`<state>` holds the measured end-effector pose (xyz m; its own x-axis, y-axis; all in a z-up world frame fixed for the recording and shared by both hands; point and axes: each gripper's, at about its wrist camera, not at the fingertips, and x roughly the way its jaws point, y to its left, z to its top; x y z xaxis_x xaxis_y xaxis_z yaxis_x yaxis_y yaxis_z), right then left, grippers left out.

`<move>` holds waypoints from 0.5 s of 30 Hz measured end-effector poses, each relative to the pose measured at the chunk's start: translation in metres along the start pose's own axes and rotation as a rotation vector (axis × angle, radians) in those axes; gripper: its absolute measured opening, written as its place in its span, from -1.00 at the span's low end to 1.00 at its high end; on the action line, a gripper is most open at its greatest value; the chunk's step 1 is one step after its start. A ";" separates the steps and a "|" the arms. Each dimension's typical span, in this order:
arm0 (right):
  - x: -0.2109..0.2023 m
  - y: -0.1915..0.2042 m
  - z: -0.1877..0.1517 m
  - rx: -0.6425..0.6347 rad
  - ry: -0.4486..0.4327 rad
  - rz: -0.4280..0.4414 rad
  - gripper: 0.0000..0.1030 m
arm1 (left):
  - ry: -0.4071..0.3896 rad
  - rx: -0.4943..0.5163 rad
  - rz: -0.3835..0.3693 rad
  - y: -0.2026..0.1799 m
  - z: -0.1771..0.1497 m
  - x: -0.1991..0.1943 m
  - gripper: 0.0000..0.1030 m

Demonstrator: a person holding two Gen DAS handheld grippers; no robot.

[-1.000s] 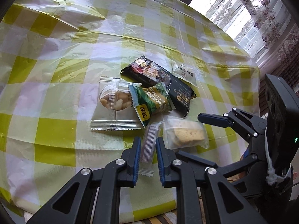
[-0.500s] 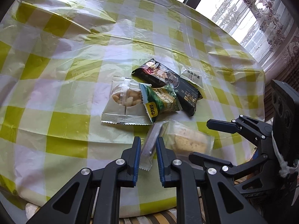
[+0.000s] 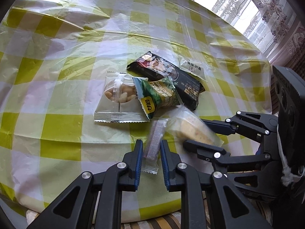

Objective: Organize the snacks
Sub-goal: 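Grasp the thin striped stick pack with the left gripper while the right grasps the clear-wrapped cake, then carry both items over the purple-rimmed box and open both grippers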

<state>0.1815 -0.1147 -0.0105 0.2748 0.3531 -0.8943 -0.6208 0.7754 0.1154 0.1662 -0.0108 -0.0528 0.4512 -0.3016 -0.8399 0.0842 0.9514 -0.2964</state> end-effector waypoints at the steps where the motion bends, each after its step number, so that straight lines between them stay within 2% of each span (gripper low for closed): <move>1: -0.001 -0.002 -0.001 0.016 -0.002 -0.001 -0.24 | -0.002 0.009 0.007 -0.002 0.000 0.000 -0.56; 5: -0.005 -0.010 -0.008 0.068 -0.008 -0.032 -0.25 | 0.000 0.018 0.015 -0.004 0.000 0.001 -0.56; 8: -0.011 -0.018 -0.014 0.119 -0.018 -0.057 -0.25 | 0.004 0.061 0.036 -0.012 0.000 0.003 -0.56; 13: -0.026 -0.025 -0.024 0.174 -0.049 -0.066 -0.25 | 0.018 0.200 0.206 -0.040 -0.003 0.011 -0.61; 15: -0.033 -0.026 -0.030 0.185 -0.059 -0.071 -0.25 | 0.022 0.236 0.234 -0.048 -0.005 0.013 -0.70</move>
<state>0.1665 -0.1627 0.0029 0.3594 0.3199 -0.8766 -0.4543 0.8805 0.1351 0.1636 -0.0604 -0.0513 0.4638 -0.0723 -0.8830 0.1850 0.9826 0.0167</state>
